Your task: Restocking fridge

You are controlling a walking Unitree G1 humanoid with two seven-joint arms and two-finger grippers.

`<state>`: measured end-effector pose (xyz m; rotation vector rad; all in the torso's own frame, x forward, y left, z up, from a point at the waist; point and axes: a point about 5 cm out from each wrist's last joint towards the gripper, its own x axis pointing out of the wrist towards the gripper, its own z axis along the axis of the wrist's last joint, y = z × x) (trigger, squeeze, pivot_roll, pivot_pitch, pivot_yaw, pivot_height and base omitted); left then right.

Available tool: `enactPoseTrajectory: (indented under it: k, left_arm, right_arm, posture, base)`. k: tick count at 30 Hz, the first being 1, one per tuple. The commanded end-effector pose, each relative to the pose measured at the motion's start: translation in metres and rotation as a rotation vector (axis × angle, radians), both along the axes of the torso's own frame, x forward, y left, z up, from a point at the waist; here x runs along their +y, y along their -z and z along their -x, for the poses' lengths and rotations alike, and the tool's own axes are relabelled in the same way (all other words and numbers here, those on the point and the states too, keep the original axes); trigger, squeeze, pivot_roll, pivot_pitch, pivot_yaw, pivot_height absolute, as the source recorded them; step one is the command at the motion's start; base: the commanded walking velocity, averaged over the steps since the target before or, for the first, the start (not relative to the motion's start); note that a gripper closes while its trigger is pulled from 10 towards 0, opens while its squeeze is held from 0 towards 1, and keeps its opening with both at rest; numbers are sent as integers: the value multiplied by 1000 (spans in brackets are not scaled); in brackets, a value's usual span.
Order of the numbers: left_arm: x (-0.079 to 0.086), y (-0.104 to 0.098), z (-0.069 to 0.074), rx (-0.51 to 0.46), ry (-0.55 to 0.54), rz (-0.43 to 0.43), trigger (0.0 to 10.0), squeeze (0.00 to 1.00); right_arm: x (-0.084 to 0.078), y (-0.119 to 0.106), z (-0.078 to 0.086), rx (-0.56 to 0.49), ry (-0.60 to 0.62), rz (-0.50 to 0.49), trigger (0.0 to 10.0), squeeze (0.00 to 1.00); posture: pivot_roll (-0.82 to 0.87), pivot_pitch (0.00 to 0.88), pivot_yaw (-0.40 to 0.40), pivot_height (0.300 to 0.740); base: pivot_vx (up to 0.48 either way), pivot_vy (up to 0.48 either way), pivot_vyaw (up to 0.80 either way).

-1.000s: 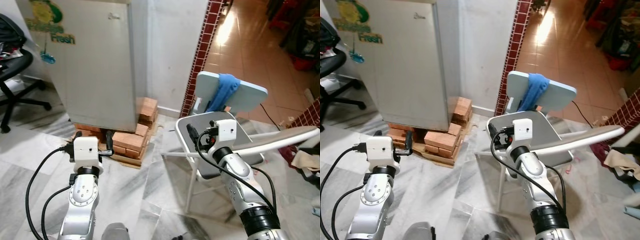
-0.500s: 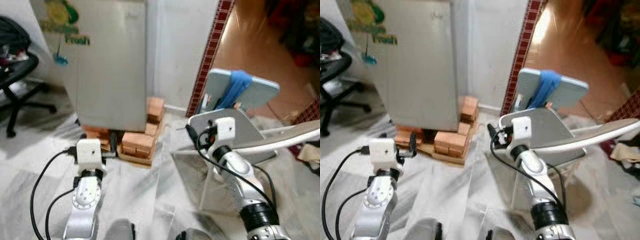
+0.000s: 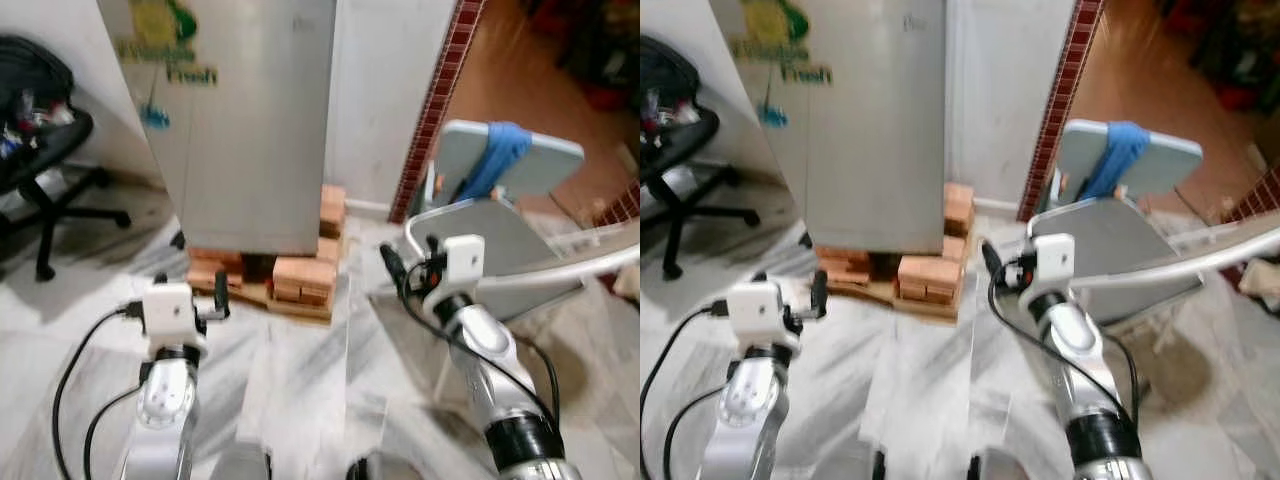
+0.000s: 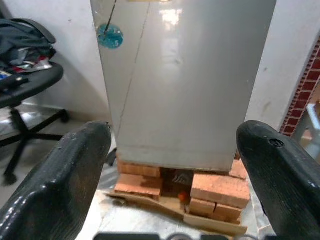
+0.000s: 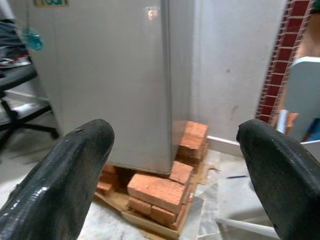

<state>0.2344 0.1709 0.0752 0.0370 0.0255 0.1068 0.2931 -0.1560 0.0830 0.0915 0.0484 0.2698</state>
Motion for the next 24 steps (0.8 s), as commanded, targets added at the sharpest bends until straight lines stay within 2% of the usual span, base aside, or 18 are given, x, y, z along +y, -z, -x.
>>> enactPoseTrajectory:
  k: [1,8,18,24]
  left_arm:
    - [9,1,1,17,-34,7,10000,0]
    - [11,-2,-3,11,-34,-3,10000,0]
    - [12,-3,1,11,-36,-29,10000,0]
    - [13,-3,1,13,-47,-55,10000,0]
  right_arm:
    - [5,-4,-3,-21,-12,-10,10000,0]
    - [5,-5,-5,-28,-1,-10,10000,0]
    - [4,-5,-2,-42,24,-28,10000,0]
    - [4,-5,-2,-44,29,-20,10000,0]
  posture:
    - [122,94,-40,740]
    - [121,92,-33,740]
    - [124,101,-29,740]
    - [122,103,-26,740]
  base:
    - [0,480,-800]
    - [0,480,-800]
    - [0,480,-800]
    - [0,480,0]
